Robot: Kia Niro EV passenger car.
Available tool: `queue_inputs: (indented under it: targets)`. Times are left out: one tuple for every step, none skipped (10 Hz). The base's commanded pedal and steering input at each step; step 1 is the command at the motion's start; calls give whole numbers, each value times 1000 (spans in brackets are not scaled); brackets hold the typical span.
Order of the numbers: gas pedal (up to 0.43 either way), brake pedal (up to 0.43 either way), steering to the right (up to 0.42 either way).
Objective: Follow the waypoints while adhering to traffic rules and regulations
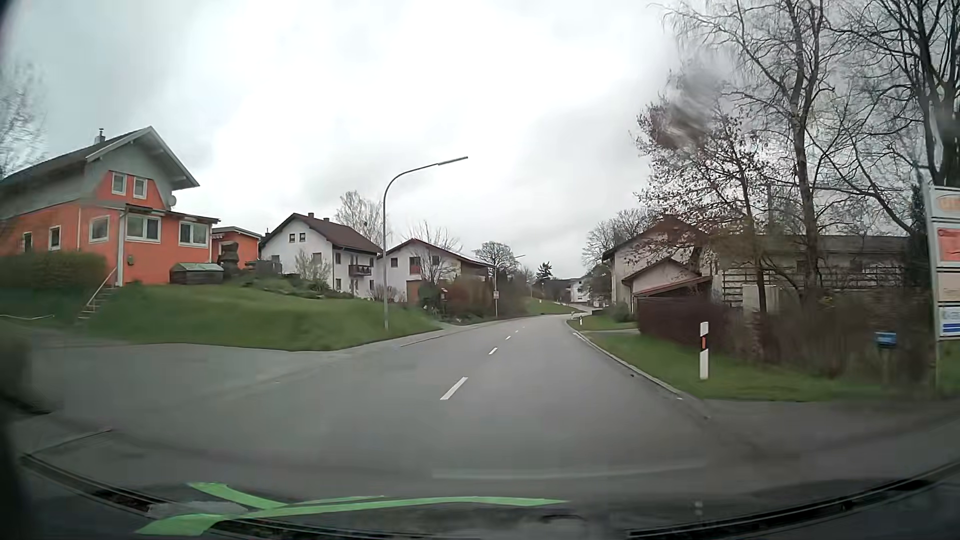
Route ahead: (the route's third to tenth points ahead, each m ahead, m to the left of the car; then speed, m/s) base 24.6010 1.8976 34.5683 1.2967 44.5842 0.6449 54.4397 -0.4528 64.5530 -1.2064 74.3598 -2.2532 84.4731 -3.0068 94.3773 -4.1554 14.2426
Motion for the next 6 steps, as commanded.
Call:
queue_inputs:
  targets:
    - [110,0,16]
    - [79,0,16]
    - [79,0,16]
    - [79,0,15]
    - [79,0,12]
    - [87,0,4]
